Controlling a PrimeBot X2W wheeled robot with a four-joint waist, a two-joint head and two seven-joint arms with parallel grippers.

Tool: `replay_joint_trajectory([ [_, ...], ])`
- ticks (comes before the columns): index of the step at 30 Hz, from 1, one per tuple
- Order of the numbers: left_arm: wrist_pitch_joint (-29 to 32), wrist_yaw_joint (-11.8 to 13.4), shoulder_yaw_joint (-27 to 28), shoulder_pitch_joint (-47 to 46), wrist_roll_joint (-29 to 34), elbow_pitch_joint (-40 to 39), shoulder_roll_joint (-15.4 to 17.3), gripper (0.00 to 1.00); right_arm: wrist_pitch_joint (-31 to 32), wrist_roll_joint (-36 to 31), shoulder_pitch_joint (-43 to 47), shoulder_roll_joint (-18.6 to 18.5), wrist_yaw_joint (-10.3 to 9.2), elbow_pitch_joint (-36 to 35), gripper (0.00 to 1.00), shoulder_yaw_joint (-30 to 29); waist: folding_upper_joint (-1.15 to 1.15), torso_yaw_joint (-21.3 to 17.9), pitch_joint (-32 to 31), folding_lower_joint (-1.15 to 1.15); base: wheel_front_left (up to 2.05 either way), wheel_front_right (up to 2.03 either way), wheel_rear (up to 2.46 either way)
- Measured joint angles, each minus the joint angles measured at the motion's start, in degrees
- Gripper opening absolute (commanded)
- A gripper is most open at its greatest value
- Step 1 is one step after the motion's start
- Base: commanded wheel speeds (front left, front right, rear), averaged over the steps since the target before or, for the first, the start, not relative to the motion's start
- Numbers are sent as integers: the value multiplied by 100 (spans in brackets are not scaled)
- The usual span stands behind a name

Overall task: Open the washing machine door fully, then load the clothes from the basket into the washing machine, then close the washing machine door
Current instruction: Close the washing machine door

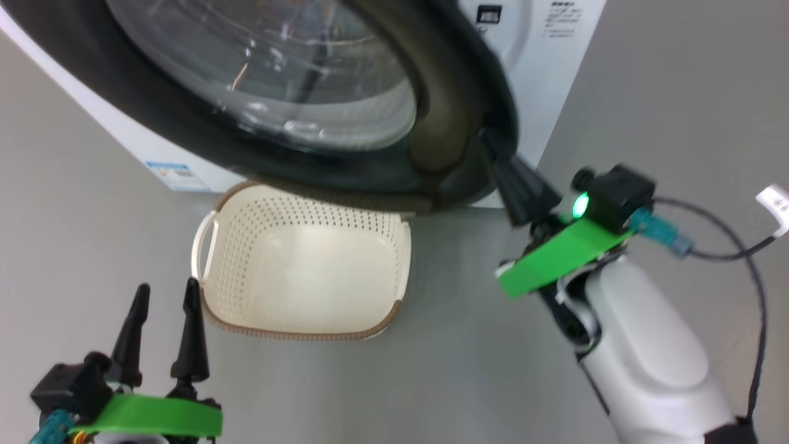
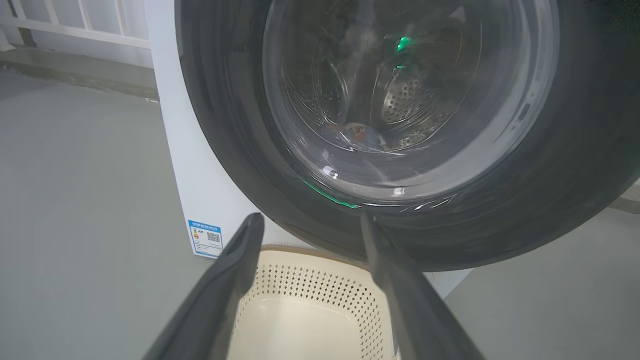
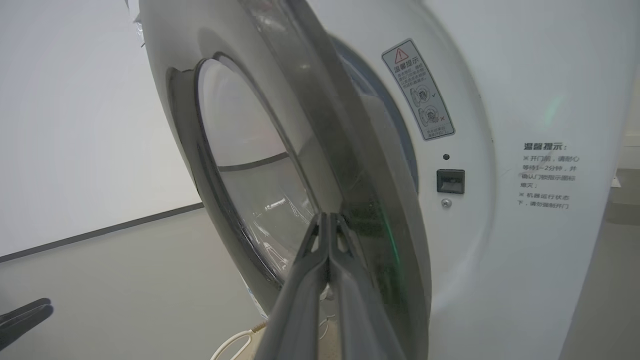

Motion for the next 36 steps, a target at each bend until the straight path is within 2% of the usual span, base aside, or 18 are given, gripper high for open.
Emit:
replay_joint_trajectory([
  [4, 0, 0, -140, -240, -48, -12, -44, 100, 0, -79, -439, -27, 0, 237, 0, -422, 0, 109, 223, 0, 0, 0, 0],
  [13, 0, 0, -336, -748, -178, -8, -77, 100, -1, -224, -1301, -27, 0, 669, 0, -958, 0, 340, 657, 0, 0, 0, 0],
  [22, 0, 0, -343, -847, -197, -10, -77, 100, -1, -409, -1601, 60, 51, 843, 0, -1296, 0, 524, 878, 0, 0, 0, 0],
  [28, 0, 0, -330, -847, -197, 3, -77, 100, -1, -366, -1587, 23, 46, 833, 0, -1166, 0, 526, 789, 0, 0, 0, 0],
  [30, 0, 0, -318, -836, -197, 30, -73, 100, -1, -330, -1544, 2, 44, 829, 15, -1074, 0, 505, 727, 0, 0, 0, 0],
  [32, 0, 0, -296, -831, -196, 81, -66, 100, -1, -330, -1428, -7, 42, 800, 48, -988, 0, 478, 658, 0, 0, 0, 0],
  [33, 0, 0, -282, -811, -194, 115, -53, 100, -1, -330, -1328, -7, 42, 792, 90, -934, 0, 461, 619, 0, 0, 0, 0],
  [34, 0, 0, -267, -779, -194, 152, -34, 100, -1, -330, -1207, -5, 42, 789, 100, -876, 0, 443, 579, 0, 0, 0, 0],
  [36, 0, 0, -224, -723, -192, 219, -9, 100, -1, -330, -941, -2, 42, 789, 100, -776, 0, 397, 491, 0, 0, 0, 0],
])
